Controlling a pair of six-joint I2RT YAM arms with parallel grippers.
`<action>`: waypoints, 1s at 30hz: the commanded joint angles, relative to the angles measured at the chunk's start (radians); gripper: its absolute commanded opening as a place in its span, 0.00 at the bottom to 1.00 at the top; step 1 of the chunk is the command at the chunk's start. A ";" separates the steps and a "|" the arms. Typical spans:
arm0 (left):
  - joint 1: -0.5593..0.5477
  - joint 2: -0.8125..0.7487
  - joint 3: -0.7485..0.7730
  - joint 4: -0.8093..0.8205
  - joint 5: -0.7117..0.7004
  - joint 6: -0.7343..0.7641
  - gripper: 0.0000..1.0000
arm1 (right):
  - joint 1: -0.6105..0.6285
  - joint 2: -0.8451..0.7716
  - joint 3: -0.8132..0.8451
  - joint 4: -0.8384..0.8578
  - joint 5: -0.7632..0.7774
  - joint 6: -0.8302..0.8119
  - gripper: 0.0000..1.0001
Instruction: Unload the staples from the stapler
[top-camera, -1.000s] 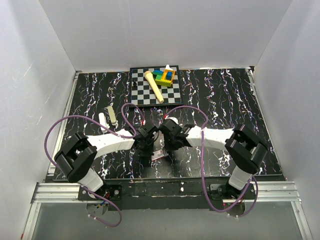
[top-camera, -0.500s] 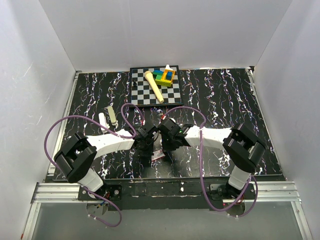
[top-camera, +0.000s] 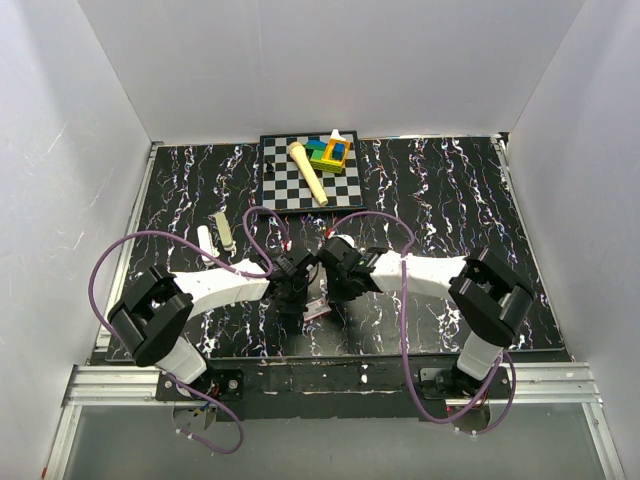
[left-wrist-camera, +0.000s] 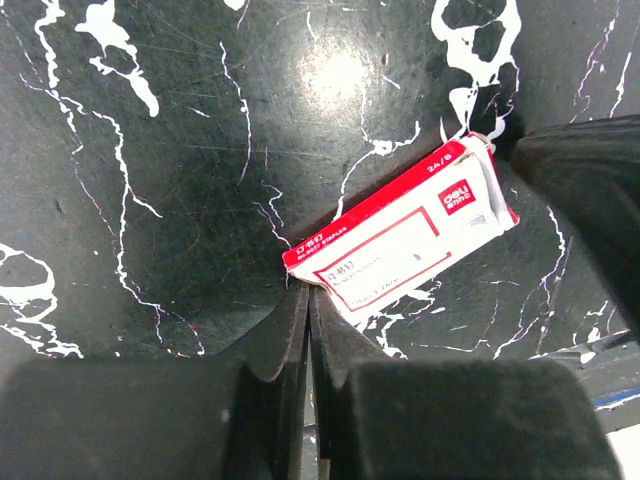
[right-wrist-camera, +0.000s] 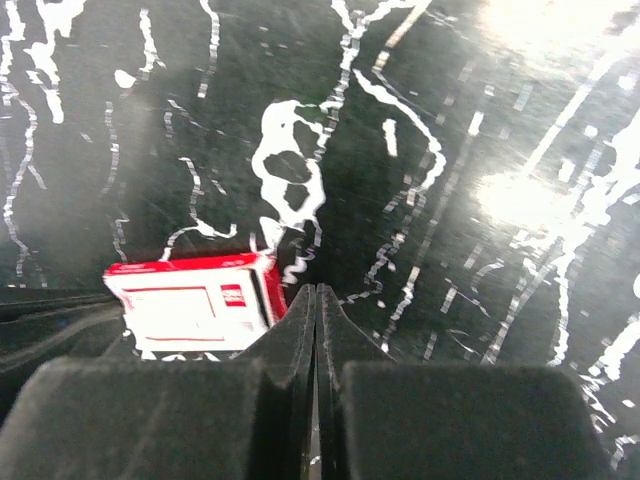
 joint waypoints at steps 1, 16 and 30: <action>-0.004 0.010 0.001 -0.048 -0.112 0.036 0.00 | 0.048 -0.073 -0.002 -0.129 0.115 -0.001 0.01; -0.004 -0.203 0.083 -0.204 -0.291 0.065 0.27 | -0.003 -0.425 -0.113 -0.286 0.359 -0.048 0.38; -0.004 -0.488 0.127 -0.235 -0.406 0.180 0.70 | -0.006 -0.750 -0.052 -0.418 0.510 -0.174 0.68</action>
